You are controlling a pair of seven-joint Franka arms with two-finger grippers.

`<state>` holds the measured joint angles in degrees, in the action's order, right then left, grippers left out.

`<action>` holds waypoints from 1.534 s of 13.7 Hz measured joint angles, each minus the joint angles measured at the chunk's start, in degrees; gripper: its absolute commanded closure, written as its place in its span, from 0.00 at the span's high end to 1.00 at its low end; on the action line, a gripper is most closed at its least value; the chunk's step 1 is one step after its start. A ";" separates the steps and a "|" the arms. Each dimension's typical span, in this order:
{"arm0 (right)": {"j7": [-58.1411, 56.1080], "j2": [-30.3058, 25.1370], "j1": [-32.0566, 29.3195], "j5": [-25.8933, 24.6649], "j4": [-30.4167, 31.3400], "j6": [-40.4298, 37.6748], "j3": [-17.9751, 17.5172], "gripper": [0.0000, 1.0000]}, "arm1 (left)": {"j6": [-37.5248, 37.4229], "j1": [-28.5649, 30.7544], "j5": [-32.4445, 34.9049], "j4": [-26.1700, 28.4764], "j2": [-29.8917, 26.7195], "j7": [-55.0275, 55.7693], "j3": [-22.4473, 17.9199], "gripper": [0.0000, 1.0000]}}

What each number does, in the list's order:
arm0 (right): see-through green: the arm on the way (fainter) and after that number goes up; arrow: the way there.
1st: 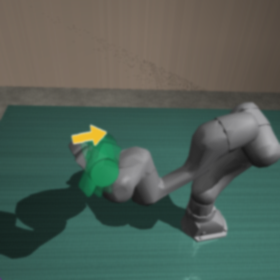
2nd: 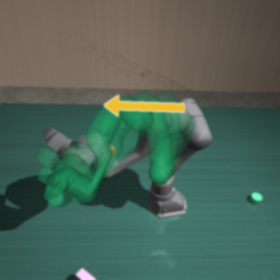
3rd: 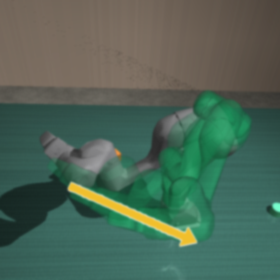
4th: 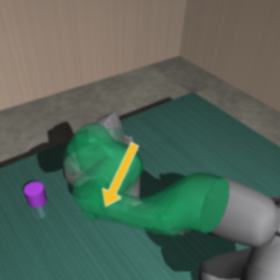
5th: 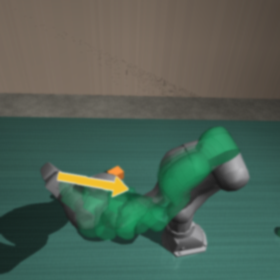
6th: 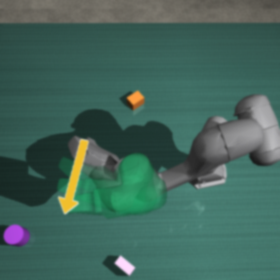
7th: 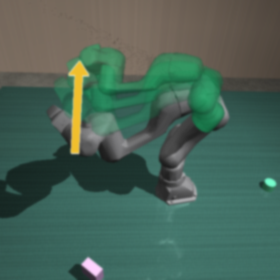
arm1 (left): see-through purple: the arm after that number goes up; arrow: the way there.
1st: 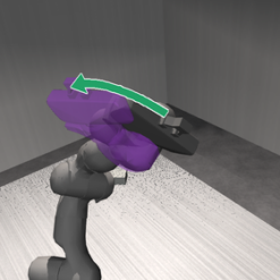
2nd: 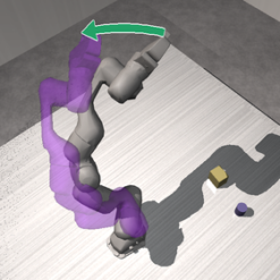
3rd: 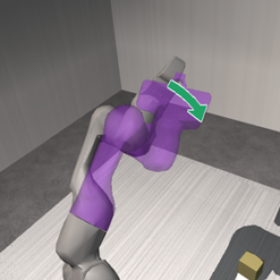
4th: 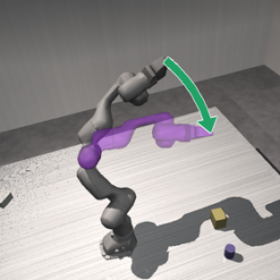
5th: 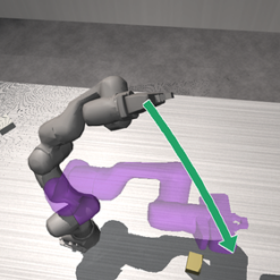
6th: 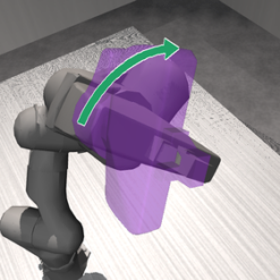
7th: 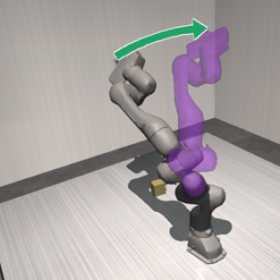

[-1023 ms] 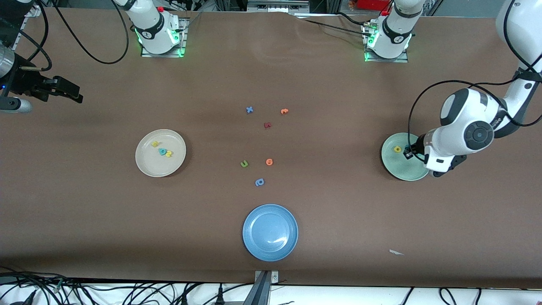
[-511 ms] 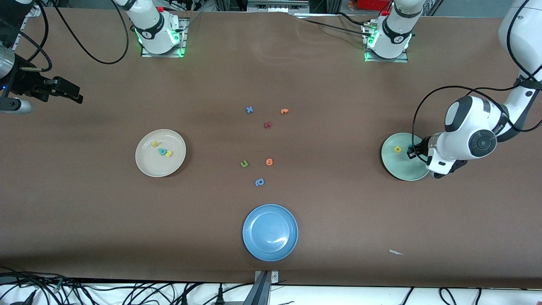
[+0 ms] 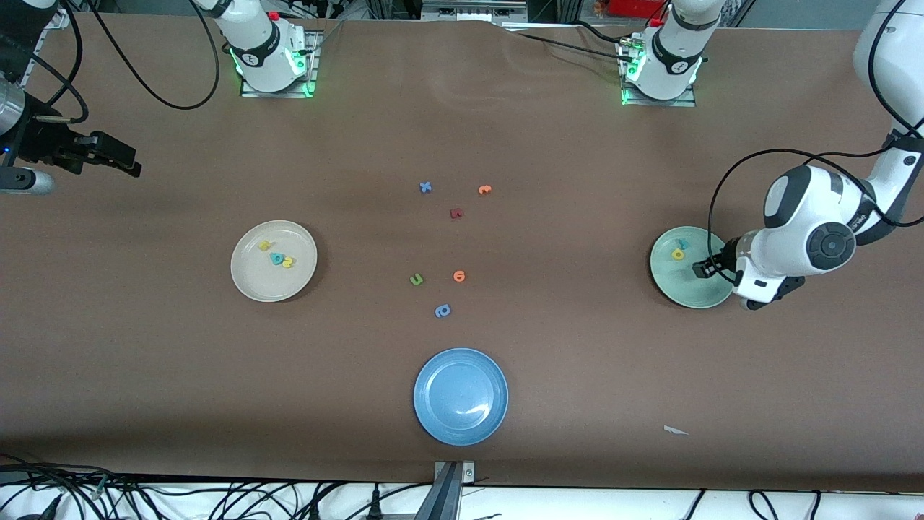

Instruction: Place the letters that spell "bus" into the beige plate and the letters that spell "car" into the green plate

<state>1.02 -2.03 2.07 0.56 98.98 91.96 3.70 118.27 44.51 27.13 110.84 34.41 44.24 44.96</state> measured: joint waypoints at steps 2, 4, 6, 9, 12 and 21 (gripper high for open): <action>0.00 0.01 0.00 0.00 0.00 0.00 0.01 1.00 | -0.99 -0.24 0.00 -2.39 -0.01 -0.05 0.42 0.99; 0.00 0.01 -0.01 0.00 0.00 0.00 0.03 1.00 | -5.69 -1.38 0.00 -6.00 -0.01 -1.29 1.02 0.99; 0.00 0.01 -0.01 0.00 0.00 0.04 0.04 1.00 | -10.88 -3.26 0.00 -10.09 -0.04 -3.03 1.14 0.99; 0.00 0.01 -0.01 0.00 0.00 0.37 0.05 1.00 | -16.72 -4.21 0.00 -14.51 -0.04 -4.64 1.14 0.99; 0.00 0.01 -0.02 -0.01 0.00 0.71 0.05 1.00 | -22.95 -5.39 0.00 -19.54 -0.04 -9.42 1.13 0.99; 0.01 0.00 -0.02 -0.02 -0.22 1.24 0.05 1.00 | -38.86 -19.82 -7.71 -40.22 -0.96 -28.36 -12.86 0.99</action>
<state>1.02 -2.03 2.05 0.54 98.76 93.20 3.75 79.41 24.70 19.42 70.61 33.46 15.88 32.09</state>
